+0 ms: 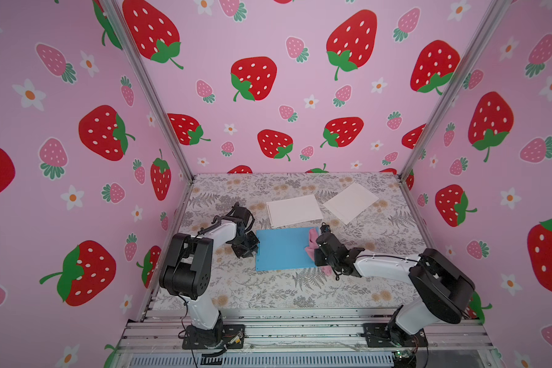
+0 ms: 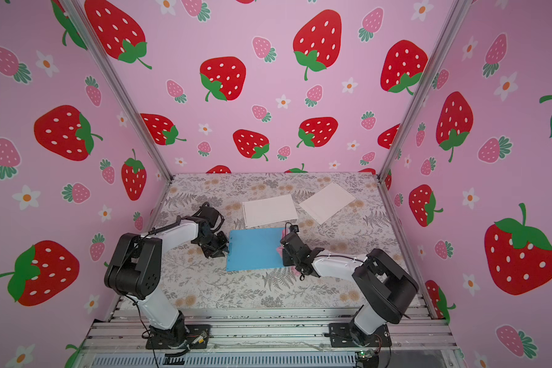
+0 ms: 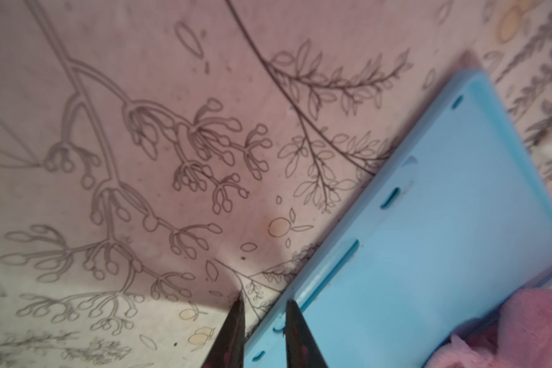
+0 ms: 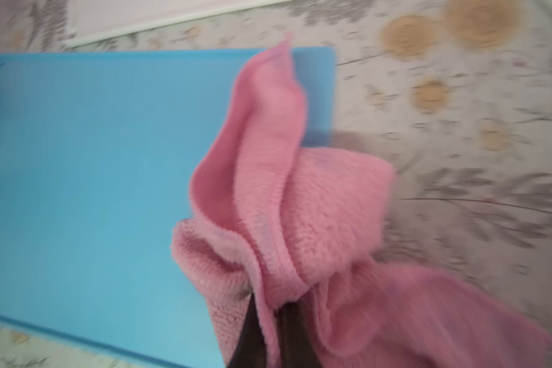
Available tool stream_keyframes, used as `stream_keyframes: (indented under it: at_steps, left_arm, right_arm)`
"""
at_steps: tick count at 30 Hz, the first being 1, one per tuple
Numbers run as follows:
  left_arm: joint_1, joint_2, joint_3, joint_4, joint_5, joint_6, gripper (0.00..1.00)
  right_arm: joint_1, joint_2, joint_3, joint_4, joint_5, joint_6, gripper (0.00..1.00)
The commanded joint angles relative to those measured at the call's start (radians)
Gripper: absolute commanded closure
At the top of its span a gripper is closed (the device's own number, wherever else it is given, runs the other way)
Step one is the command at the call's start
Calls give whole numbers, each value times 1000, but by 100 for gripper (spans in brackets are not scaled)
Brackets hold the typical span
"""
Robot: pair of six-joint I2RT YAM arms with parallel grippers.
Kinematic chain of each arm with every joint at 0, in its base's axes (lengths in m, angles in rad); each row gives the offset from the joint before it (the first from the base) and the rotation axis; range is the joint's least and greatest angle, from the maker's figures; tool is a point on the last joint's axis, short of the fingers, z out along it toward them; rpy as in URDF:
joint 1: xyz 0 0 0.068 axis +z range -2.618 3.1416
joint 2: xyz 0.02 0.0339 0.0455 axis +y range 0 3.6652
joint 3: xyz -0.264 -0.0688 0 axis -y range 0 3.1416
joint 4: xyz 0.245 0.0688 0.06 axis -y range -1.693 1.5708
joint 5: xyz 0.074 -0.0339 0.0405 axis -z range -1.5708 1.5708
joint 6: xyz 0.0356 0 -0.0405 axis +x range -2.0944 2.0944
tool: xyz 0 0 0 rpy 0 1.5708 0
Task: Wipe the drawing tablet
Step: Wipe the dirt from the drawing tablet.
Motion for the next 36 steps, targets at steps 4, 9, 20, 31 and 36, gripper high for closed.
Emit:
stream_keyframes:
  at_steps: [4,9,20,31,36]
  left_arm:
    - [-30,105,-79,-28,-5,-1,76]
    - [-34,103,-91,-18,8,-5,76]
    - [-24,116,-86,-43,-8,14,77]
    - [-26,23,-84,-40,9,4,75]
    - [-38,-27,-33,-36,43,2,67]
  right_arm:
    - [53,152,179,-5,-48,23,100]
    - [-129,24,9,3,-30,54,100]
    - [22,281,338,4,-115,75,100]
    - [-58,301,392,11,-194,26,100]
    - [-33,366,514,-30,-178,72,100]
